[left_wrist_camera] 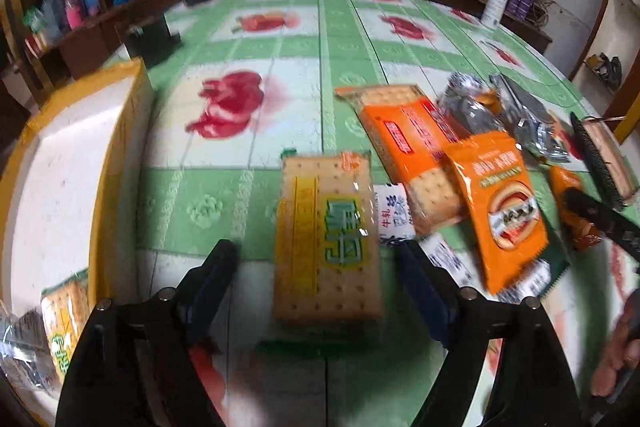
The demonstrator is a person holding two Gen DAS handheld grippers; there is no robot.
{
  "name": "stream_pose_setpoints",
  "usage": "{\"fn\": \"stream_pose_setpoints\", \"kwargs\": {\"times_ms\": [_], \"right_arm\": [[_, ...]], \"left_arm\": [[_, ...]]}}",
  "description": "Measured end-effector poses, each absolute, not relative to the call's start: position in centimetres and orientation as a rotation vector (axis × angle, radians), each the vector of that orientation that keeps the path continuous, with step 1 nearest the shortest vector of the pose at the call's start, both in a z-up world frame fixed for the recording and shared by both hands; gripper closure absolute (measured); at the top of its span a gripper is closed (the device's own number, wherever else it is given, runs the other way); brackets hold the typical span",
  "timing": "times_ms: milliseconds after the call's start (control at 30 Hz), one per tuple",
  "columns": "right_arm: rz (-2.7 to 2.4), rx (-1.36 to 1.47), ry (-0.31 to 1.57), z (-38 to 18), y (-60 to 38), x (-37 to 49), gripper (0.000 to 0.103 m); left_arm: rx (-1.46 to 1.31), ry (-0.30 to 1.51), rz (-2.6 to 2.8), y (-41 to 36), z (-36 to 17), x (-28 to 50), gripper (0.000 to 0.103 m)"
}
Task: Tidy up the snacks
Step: 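Grasp a yellow WEIDAN cracker pack with left tool while right grasps orange snack bag, then carry both held snacks into the white tray and open both tools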
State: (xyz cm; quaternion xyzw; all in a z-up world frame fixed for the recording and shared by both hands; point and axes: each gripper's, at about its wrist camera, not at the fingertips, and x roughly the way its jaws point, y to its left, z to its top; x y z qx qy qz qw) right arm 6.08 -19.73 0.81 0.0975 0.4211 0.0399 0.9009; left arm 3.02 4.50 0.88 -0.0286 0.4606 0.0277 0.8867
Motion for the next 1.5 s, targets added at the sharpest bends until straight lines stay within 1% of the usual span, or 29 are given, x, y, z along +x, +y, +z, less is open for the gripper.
{"fn": "stream_pose_setpoints", "kwargs": {"times_ms": [33, 67, 100, 267, 433, 800, 933, 1033, 1200, 1500], "right_arm": [[0.092, 0.214, 0.856, 1.0, -20.0, 5.9, 0.068], [0.101, 0.23, 0.843, 1.2, -20.2, 5.7, 0.068], [0.113, 0.252, 0.827, 1.4, -20.5, 5.6, 0.068], [0.167, 0.312, 0.767, 2.5, -20.2, 5.4, 0.068], [0.227, 0.331, 0.711, 3.6, -19.7, 4.7, 0.068], [0.43, 0.209, 0.592, 5.5, -14.9, 2.3, 0.068], [0.502, 0.2, 0.588, 5.5, -13.1, 1.9, 0.068], [0.524, 0.196, 0.615, 5.2, -11.3, 2.0, 0.067], [0.605, 0.195, 0.631, 5.4, -6.7, 1.5, 0.067], [0.758, 0.061, 0.663, 6.0, 5.1, 1.0, 0.067]], "left_arm": [[-0.05, 0.935, 0.068, 4.4, 0.8, 3.0, 0.034], [-0.048, 0.911, 0.063, 4.3, 1.0, 2.8, 0.048], [-0.056, 0.902, 0.048, 4.4, 1.3, 2.7, 0.057], [-0.092, 0.884, 0.009, 5.0, 1.5, 2.6, 0.057], [-0.1, 0.763, -0.03, 4.7, 3.5, 1.1, 0.057], [-0.126, 0.704, -0.056, 5.0, 4.7, 0.3, 0.057], [-0.152, 0.664, -0.053, 6.2, 5.7, -0.2, 0.057], [-0.177, 0.619, -0.031, 7.8, 7.0, -0.6, 0.057], [-0.269, 0.6, 0.034, 12.3, 8.4, -1.1, 0.057], [-0.394, 0.668, 0.172, 22.4, 8.3, -3.2, 0.057]]}}
